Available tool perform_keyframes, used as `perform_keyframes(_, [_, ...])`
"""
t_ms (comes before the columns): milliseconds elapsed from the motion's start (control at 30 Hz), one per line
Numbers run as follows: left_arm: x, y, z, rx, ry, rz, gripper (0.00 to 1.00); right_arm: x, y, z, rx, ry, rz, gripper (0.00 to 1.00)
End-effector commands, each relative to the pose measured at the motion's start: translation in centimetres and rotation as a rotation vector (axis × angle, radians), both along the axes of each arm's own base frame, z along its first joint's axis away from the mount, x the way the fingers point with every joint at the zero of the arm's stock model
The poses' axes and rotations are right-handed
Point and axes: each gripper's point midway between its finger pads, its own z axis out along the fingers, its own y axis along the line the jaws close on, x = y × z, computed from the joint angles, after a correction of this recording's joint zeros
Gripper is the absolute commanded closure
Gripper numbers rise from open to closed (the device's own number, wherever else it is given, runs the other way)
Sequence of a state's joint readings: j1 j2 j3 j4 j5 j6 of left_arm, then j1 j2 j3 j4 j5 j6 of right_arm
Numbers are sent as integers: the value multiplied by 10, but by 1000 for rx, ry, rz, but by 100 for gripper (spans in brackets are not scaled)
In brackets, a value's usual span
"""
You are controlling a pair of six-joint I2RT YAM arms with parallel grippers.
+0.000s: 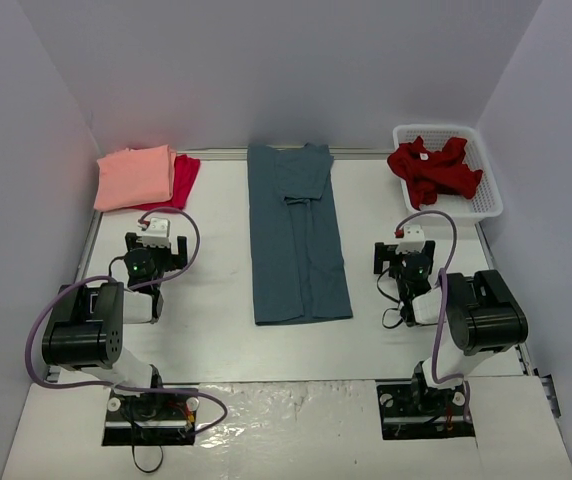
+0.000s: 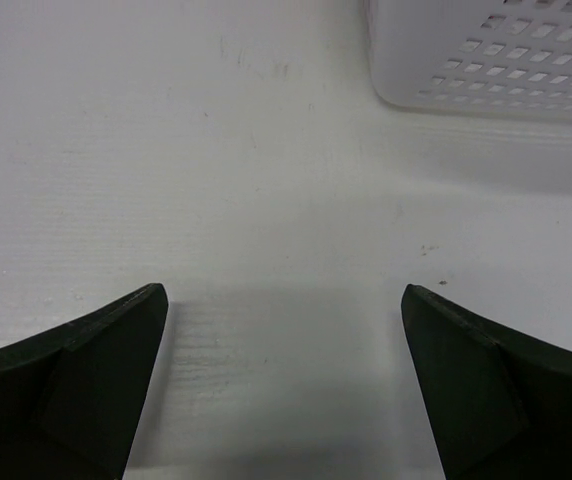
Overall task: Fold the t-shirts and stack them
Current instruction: Grab the bottom of the folded rectangular tshirt with both arms
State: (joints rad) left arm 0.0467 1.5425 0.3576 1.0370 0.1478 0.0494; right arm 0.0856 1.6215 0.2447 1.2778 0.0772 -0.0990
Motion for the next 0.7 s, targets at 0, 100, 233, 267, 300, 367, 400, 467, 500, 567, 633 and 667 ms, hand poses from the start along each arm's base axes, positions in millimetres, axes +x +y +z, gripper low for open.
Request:
perform_keyframes(0, [10, -2, 21, -4, -66, 0, 6, 34, -5, 78, 41, -313, -47, 0])
perform_keyframes(100, [10, -1, 22, -3, -69, 0, 6, 40, -10, 73, 60, -279, -58, 0])
perform_keyframes(233, [10, -1, 21, -4, -68, 0, 6, 43, -14, 72, 75, -274, -70, 0])
perform_keyframes(267, [10, -1, 22, -5, -69, 2, 6, 43, -14, 73, 77, -275, -71, 0])
perform_keyframes(300, [10, -1, 22, -4, -69, 0, 6, 43, -15, 72, 76, -273, -72, 0])
perform_keyframes(367, [10, -1, 22, -6, -69, 0, 6, 43, -15, 73, 76, -275, -72, 0])
perform_keyframes(400, [10, -1, 22, -6, -69, 2, 6, 43, -14, 72, 76, -273, -71, 0])
perform_keyframes(467, [10, -1, 22, -4, -69, 1, 6, 43, -15, 72, 76, -273, -72, 0])
perform_keyframes(500, [10, -1, 22, -4, -69, 1, 6, 43, -15, 72, 76, -273, -72, 0])
perform_keyframes(567, [10, -1, 22, -6, -69, 0, 6, 43, -14, 73, 77, -274, -69, 0])
perform_keyframes(633, [10, -1, 22, -6, -69, 0, 6, 43, -15, 73, 77, -275, -71, 0])
perform_keyframes(667, [10, -1, 21, -6, -68, 0, 6, 43, -15, 73, 77, -276, -71, 0])
